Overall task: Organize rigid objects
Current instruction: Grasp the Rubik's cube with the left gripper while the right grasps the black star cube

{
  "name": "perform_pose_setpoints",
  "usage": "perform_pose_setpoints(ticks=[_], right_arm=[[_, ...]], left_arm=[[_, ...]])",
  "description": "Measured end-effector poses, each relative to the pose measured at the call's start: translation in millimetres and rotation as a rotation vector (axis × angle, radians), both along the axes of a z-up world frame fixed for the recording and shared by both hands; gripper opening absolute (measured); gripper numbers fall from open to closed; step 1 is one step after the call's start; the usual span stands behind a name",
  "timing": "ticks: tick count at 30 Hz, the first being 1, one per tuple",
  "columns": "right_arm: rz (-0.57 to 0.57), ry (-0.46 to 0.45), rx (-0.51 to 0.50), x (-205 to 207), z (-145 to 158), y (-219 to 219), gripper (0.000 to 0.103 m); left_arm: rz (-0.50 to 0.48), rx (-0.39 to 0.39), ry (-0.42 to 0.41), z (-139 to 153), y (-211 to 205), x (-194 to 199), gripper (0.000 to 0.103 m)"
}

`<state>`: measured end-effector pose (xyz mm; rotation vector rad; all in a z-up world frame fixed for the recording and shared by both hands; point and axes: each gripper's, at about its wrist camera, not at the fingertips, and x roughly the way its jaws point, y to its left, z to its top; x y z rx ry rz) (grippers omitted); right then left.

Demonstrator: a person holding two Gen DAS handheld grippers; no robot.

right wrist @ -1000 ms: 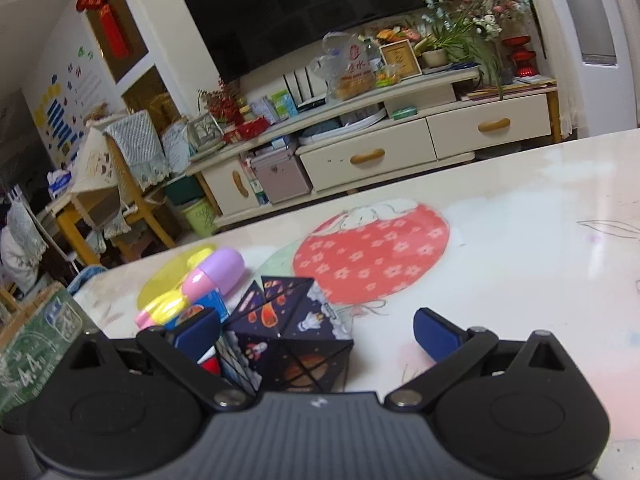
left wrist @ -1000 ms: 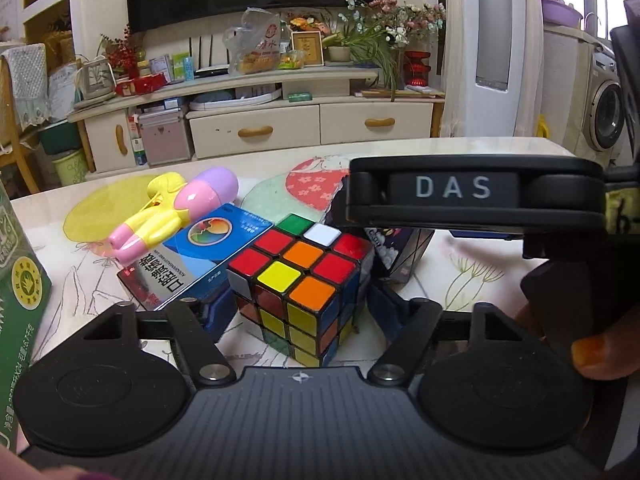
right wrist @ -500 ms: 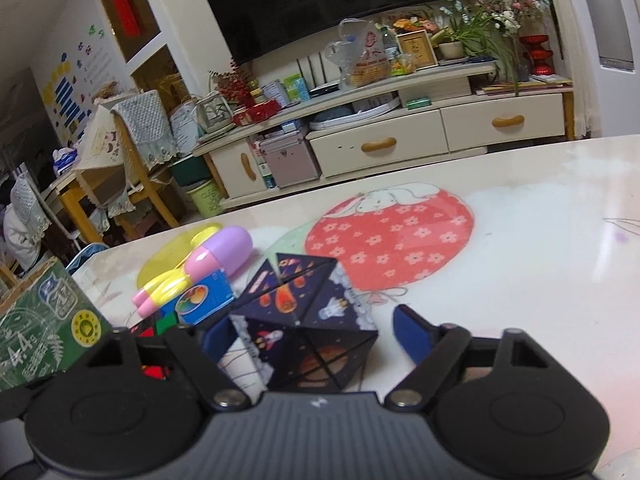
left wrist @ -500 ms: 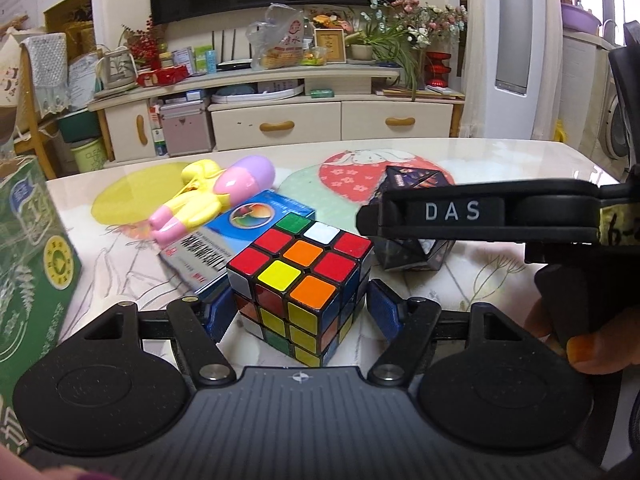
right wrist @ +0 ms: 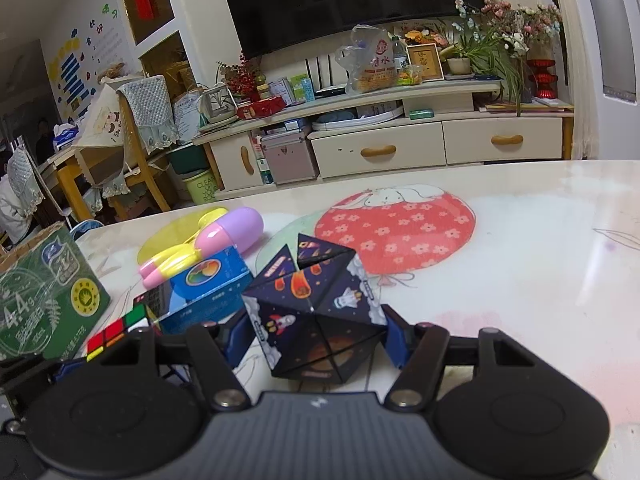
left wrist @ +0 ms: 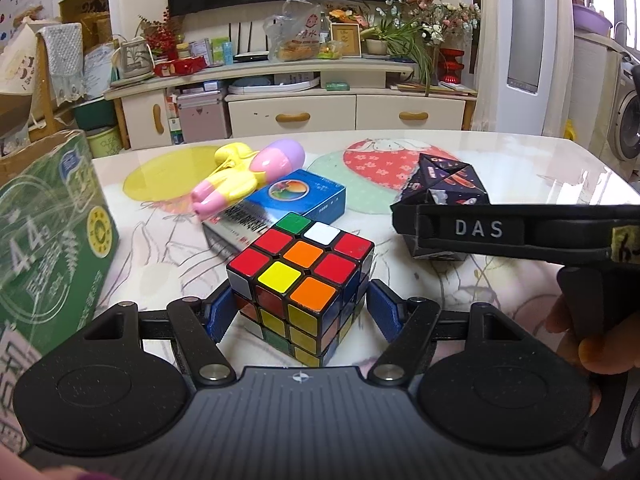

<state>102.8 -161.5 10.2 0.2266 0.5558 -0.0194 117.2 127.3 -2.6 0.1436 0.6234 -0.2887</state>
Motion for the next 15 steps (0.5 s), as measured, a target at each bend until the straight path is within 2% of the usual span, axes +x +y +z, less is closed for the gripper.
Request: perform_pose_setpoints(ticks=[9, 15], right_arm=[[-0.017, -0.017, -0.113, -25, 3, 20, 0.064], [-0.041, -0.014, -0.130, -40, 1, 27, 0.064]], left_arm=[[0.004, -0.004, 0.009, 2, 8, -10, 0.087], [-0.010, -0.009, 0.004, 4, 8, -16, 0.087]])
